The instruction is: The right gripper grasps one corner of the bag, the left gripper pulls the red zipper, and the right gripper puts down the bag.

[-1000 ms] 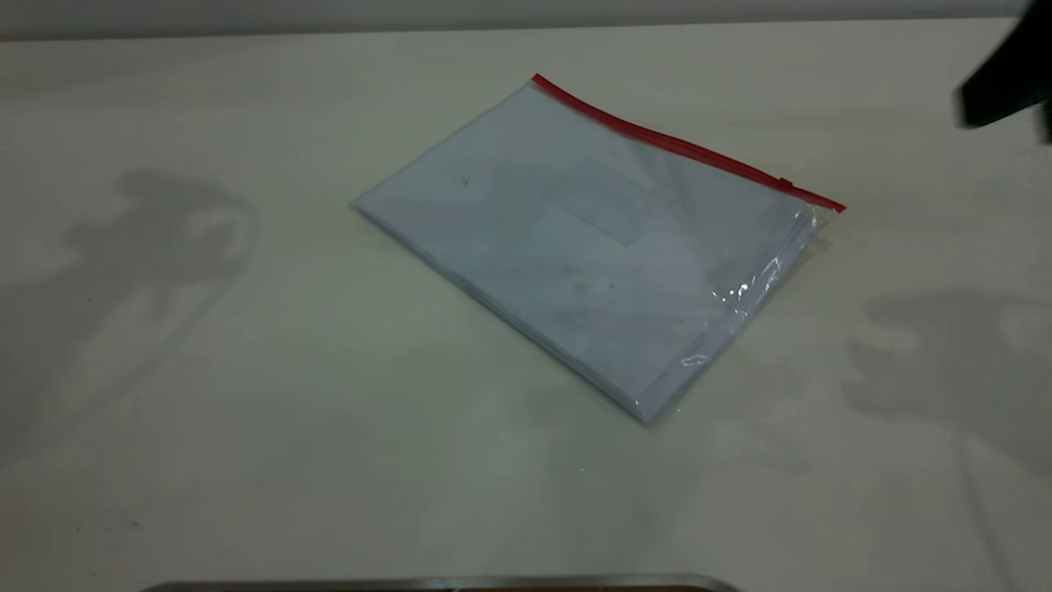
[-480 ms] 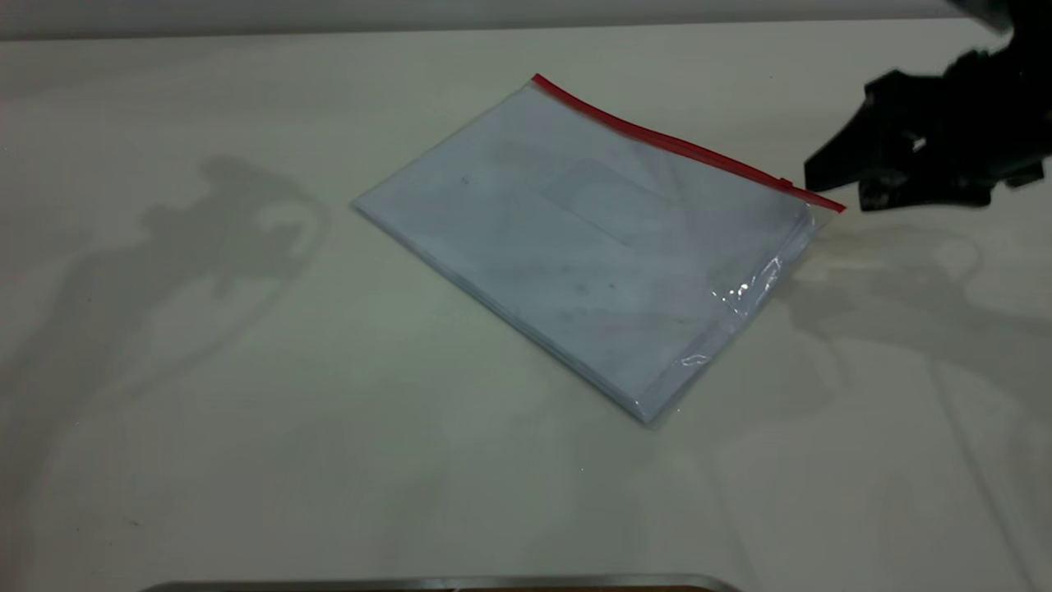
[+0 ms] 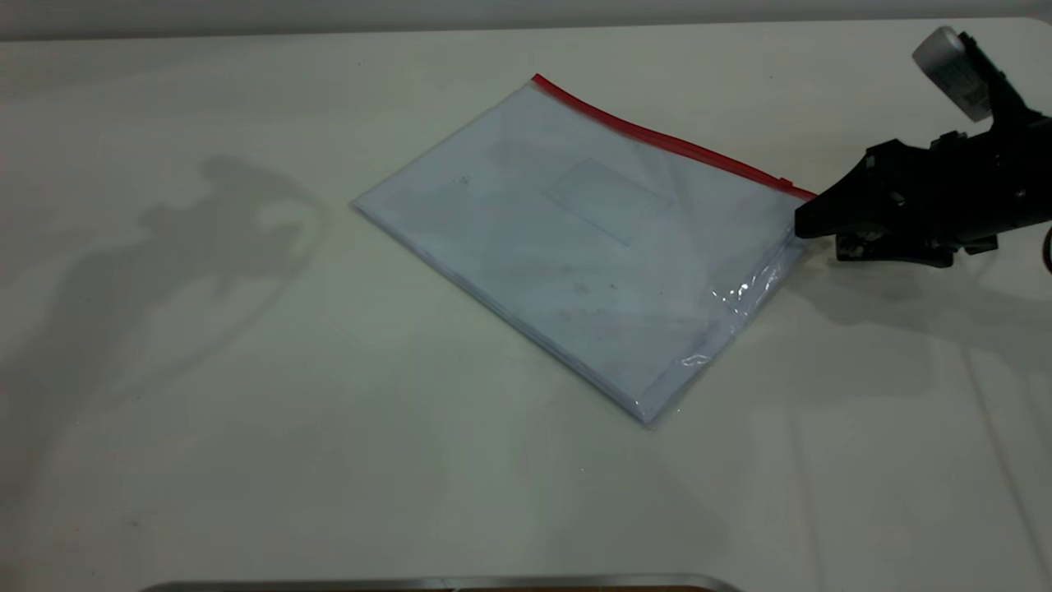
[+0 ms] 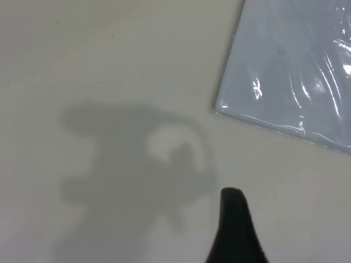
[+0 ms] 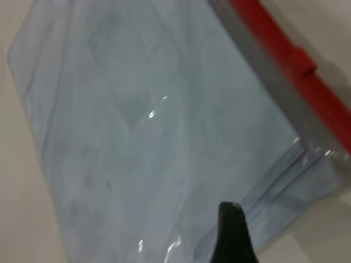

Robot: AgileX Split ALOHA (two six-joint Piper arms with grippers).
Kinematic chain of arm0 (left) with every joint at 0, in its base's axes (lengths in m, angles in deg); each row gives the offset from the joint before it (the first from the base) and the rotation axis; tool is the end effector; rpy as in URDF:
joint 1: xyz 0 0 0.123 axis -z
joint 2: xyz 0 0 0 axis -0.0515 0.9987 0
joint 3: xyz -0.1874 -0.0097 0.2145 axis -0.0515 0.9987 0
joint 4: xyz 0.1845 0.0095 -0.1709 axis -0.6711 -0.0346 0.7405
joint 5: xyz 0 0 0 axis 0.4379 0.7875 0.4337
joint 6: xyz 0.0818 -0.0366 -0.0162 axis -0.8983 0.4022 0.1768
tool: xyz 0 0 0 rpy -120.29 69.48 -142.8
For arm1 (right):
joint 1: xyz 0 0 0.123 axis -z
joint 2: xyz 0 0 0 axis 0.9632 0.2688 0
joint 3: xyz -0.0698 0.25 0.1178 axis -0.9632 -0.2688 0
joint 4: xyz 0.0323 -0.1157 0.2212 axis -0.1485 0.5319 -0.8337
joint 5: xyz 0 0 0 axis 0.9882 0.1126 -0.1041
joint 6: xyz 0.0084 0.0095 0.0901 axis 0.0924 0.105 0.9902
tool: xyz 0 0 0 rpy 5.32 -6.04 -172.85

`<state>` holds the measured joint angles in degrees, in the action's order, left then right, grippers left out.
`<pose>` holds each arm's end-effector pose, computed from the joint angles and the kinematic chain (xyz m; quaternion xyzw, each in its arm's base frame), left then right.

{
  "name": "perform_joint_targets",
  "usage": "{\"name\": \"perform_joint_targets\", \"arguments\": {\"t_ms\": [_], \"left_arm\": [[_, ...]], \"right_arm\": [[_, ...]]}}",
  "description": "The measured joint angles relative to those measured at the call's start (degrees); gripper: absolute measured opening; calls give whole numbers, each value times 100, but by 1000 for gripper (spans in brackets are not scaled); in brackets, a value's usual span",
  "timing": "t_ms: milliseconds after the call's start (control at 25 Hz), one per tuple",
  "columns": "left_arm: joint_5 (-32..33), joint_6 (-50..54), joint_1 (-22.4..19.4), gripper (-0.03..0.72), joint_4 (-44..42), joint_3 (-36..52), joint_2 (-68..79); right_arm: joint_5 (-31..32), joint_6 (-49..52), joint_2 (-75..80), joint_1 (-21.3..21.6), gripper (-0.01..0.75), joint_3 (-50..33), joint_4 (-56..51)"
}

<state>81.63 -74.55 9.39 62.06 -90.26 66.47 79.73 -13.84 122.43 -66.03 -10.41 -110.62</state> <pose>0.3996 -0.0661 0.2223 0.1904 0.9401 -0.0958 0.2661 0.3501 0.0083 -0.0236 -0.0015 0.9230 0.3257 0.2051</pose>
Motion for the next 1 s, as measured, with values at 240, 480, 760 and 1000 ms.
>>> {"name": "perform_joint_targets", "arguments": {"t_ms": [240, 480, 760, 1000], "left_arm": [[0, 0, 0, 586, 0, 0, 0], [-6, 0, 0, 586, 5, -7, 0], [-10, 5, 0, 586, 10, -7, 0], [-12, 5, 0, 586, 10, -7, 0]], "right_arm": [[263, -321, 338, 0, 578, 274, -168], [730, -512, 588, 0, 578, 450, -240], [877, -552, 737, 0, 524, 518, -283], [986, -573, 751, 0, 353, 538, -296]]}}
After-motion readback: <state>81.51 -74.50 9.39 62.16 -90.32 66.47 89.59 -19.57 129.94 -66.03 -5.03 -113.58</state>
